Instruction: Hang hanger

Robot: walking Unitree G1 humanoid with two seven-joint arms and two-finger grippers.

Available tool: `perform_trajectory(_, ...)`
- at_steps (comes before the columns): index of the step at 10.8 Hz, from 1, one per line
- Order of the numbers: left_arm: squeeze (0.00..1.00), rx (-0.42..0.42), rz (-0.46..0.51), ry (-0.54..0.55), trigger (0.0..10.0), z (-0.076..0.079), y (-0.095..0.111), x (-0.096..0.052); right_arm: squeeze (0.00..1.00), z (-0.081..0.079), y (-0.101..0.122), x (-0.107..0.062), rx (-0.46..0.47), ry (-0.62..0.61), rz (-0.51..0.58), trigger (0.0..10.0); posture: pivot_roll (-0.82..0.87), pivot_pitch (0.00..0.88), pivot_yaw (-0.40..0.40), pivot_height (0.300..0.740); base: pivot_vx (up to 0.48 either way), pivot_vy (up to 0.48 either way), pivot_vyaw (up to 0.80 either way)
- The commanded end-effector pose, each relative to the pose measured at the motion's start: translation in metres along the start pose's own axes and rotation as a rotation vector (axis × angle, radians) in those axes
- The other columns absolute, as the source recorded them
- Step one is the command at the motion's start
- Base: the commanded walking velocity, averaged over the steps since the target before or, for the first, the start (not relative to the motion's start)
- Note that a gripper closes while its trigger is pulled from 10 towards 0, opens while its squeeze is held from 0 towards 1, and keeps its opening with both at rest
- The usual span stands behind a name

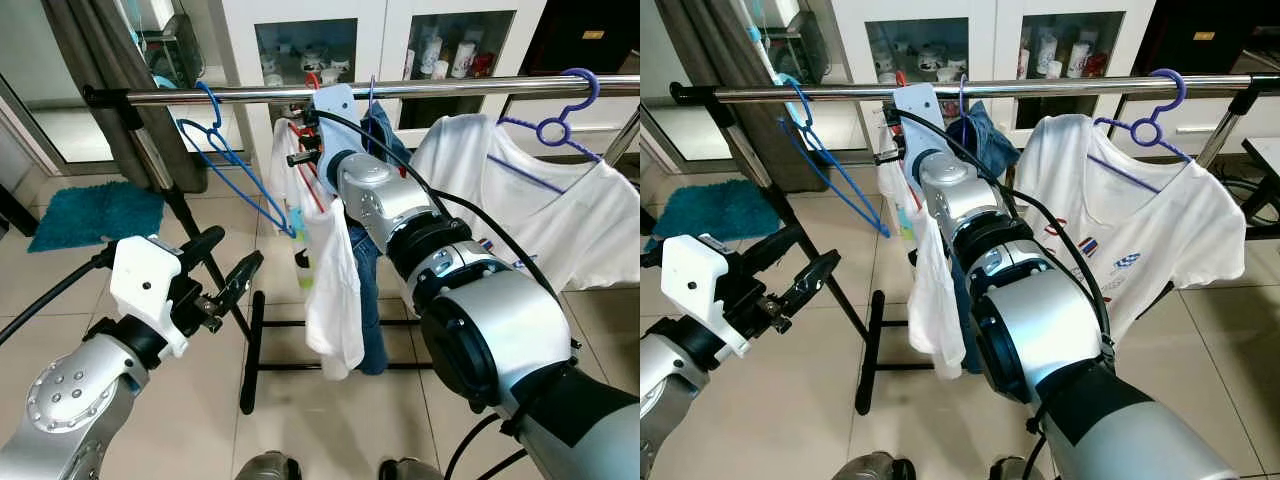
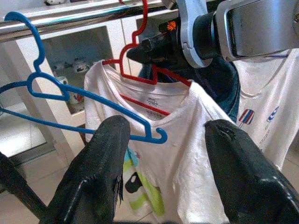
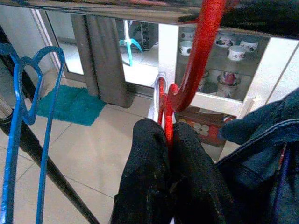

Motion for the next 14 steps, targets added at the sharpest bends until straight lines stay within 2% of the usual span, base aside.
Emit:
perform_trajectory(1,0.0,0.017,0.008,0.009,10.0,-0.001,0.006,-0.003,0.0,-0.004,-0.002,0.001,-0.011,0.0,-0.023,10.0,0.14,0.136,0.073,0.74,0.0,0.0,0.0)
perform_trajectory(6,0.0,0.015,-0.016,0.011,10.0,0.003,0.007,-0.012,0.0,-0.007,-0.011,0.001,-0.042,0.005,-0.064,10.0,0.18,0.172,0.051,0.74,0.0,0.0,0.0)
perform_trajectory(11,0.0,0.016,-0.039,0.063,10.0,0.005,0.008,-0.029,0.0,-0.014,0.001,0.001,-0.031,0.018,-0.032,10.0,0.21,0.192,0.003,0.74,0.0,0.0,0.0)
perform_trajectory(14,0.0,0.011,-0.047,0.076,10.0,0.007,0.006,-0.031,0.0,-0.014,0.002,0.001,-0.018,0.031,-0.026,10.0,0.2,0.191,-0.009,0.74,0.0,0.0,0.0)
Point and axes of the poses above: a point about 5 cm out from each wrist's last joint towards the gripper, its own x axis pointing out of the wrist towards the gripper, its own y axis along the axis of the wrist's last joint, z = x × y, the point moved 5 cm from there along x, pointing out of the wrist towards the gripper
